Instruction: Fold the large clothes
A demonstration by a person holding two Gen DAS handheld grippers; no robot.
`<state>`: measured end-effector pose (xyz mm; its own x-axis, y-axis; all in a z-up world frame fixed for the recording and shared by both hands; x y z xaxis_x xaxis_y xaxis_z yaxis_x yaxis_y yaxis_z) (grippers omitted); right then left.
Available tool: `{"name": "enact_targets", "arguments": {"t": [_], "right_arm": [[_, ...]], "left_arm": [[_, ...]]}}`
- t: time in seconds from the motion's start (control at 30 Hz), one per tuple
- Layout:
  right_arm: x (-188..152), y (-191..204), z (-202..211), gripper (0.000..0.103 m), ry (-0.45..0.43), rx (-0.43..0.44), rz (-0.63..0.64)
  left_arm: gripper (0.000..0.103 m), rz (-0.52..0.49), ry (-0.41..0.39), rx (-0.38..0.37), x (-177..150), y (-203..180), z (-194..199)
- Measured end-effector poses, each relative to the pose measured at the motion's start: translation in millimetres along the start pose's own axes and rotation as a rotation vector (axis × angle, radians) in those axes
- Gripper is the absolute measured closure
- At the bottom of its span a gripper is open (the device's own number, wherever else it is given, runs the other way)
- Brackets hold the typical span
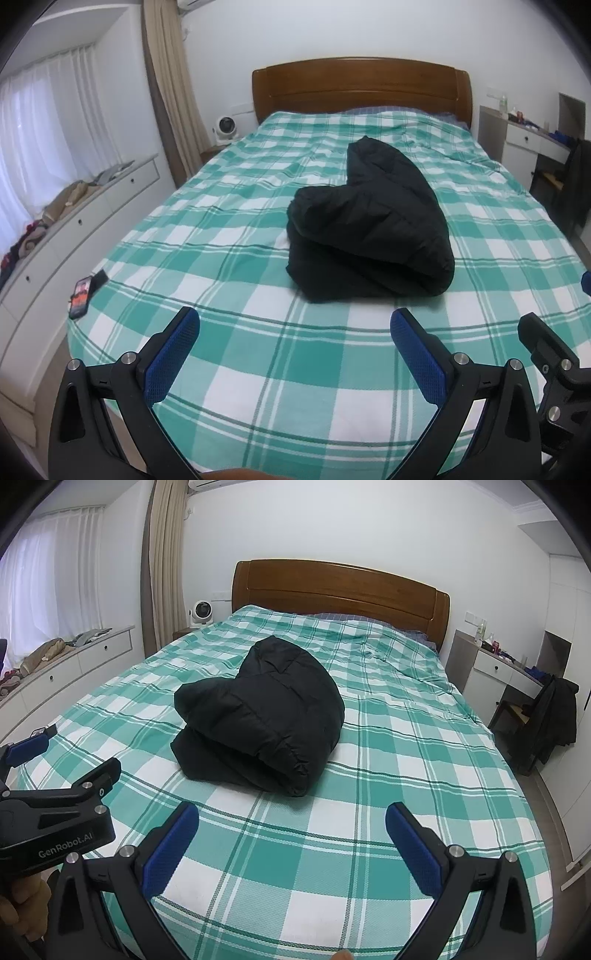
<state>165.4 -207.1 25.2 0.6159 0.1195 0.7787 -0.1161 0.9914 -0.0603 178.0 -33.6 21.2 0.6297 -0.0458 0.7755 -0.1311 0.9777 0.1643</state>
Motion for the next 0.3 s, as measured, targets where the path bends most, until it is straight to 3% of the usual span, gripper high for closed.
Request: {"name": "enact_targets", "arguments": {"t": [0.3], "right_arm": [[-1.5,-3.7,0.0,0.0,0.008,0.002,-0.009]], "left_arm": [[0.0,-0.003,-0.029,-0.007,1.0,-4.3,3.7]]}}
Point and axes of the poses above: each gripper's, at about its wrist camera, not at the fingertips, and z roughly against the way its jaws point, y to its left, x to its top, the point moved 3 cm from there along -z, roughly the way its jaws point, and after that the axes turned 4 degrees about x, right-handed, at the moved point
